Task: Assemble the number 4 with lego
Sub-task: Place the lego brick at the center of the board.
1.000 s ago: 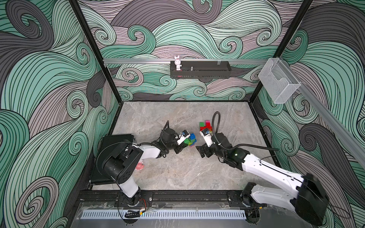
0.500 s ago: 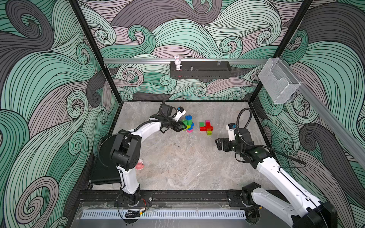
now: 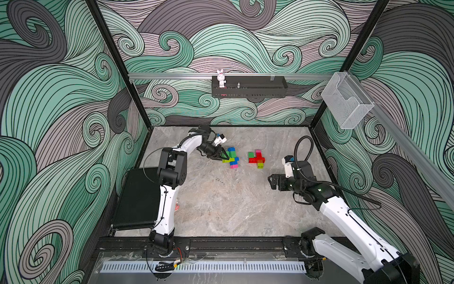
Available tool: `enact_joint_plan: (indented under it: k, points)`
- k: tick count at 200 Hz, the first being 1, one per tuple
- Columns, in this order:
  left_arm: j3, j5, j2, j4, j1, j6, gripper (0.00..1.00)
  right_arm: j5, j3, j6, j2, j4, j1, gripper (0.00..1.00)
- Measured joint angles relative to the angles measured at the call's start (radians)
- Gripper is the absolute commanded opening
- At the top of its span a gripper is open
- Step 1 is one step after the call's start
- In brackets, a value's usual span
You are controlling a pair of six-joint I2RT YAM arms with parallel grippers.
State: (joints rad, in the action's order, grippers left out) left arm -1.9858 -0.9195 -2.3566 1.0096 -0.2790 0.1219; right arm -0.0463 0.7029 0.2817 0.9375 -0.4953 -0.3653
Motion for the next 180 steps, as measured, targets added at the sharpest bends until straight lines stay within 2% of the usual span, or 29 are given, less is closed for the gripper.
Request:
enact_joint_plan:
  k: [38, 82, 115, 147, 161, 180]
  points:
    - [-0.174, -0.082, -0.15, 0.148, 0.004, 0.035, 0.0, -0.004, 0.0, 0.0, 0.0, -0.005, 0.0, 0.99]
    - [-0.203, -0.137, -0.212, 0.174, 0.015, -0.011, 0.21, -0.007, 0.0, 0.008, 0.002, -0.007, 0.0, 0.99]
    - [-0.204, -0.162, -0.224, 0.175, 0.03, -0.035, 0.25, -0.006, 0.0, 0.009, 0.002, -0.01, 0.0, 0.99]
    - [-0.208, -0.189, -0.256, 0.176, 0.045, -0.056, 0.39, 0.048, -0.009, 0.009, 0.002, 0.017, 0.006, 0.99]
    - [-0.207, -0.186, -0.26, 0.172, 0.05, -0.069, 0.45, 0.095, -0.026, -0.002, 0.003, 0.064, 0.035, 0.99]
    - [-0.192, -0.179, -0.259, 0.144, 0.056, -0.097, 0.56, 0.158, -0.051, -0.02, 0.031, 0.164, 0.126, 0.99]
